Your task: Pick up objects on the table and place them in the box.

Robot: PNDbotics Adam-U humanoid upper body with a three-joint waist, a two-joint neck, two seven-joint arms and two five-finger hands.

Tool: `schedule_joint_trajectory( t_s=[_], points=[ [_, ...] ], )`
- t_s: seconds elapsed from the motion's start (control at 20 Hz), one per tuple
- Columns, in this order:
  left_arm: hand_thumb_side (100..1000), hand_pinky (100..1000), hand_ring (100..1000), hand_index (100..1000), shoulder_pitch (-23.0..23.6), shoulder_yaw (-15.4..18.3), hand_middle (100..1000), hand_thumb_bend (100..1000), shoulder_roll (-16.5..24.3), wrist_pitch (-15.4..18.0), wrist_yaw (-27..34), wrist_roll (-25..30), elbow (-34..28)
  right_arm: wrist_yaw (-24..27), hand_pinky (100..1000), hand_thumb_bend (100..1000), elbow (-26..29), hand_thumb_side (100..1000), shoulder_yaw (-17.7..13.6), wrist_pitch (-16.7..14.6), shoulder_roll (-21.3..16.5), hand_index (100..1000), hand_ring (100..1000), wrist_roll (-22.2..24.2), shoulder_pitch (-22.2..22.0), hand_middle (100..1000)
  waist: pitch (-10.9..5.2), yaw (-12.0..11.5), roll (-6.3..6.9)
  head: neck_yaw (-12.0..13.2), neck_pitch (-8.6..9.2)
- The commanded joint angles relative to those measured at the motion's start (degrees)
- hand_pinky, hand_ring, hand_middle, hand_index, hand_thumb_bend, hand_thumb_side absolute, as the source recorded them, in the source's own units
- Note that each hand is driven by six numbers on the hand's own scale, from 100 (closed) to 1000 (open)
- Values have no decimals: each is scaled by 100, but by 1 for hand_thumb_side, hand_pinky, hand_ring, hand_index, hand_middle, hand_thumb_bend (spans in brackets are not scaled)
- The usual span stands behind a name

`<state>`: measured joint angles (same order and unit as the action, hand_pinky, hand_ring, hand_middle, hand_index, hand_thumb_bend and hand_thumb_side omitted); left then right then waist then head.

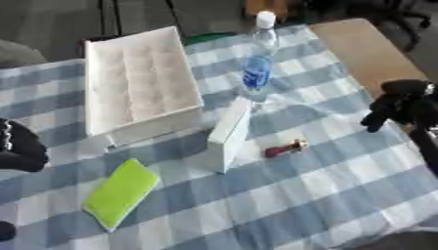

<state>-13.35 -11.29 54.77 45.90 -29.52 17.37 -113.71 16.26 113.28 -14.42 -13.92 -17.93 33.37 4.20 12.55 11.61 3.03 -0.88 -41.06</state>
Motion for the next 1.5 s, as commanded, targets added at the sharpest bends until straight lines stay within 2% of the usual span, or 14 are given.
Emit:
schedule_joint_trajectory(
  t_s=[0.05,0.45,0.7,1.25,1.5],
  points=[
    [371,744,735,887,-290,-194,690,699,255,497,-207,947,-88,33,585,100,131,686,-2,-8,-166,809,500,26,22,597,-99,-6,-26,-27,-39],
    [412,761,738,893,-875,-610,692,758,-2,-34,-405,1909,-83,43,585,100,131,684,19,4,-164,810,500,53,7,597,-126,-47,-49,-65,-55],
    [443,768,739,896,-1223,-780,693,789,-349,-169,-777,2246,499,60,585,100,131,684,26,-5,-147,809,500,56,-14,597,-137,-53,-95,-69,-70],
    [479,773,742,888,-1542,-1031,693,821,-888,98,-1879,1877,1664,74,585,100,131,686,52,3,-127,809,500,89,1,597,-127,-23,-106,-52,-72],
    [474,774,743,884,-1619,-1082,693,812,-970,227,-2126,1618,1891,82,585,100,131,687,59,23,-123,809,499,100,13,596,-129,-1,-95,-53,-77]
  ],
)
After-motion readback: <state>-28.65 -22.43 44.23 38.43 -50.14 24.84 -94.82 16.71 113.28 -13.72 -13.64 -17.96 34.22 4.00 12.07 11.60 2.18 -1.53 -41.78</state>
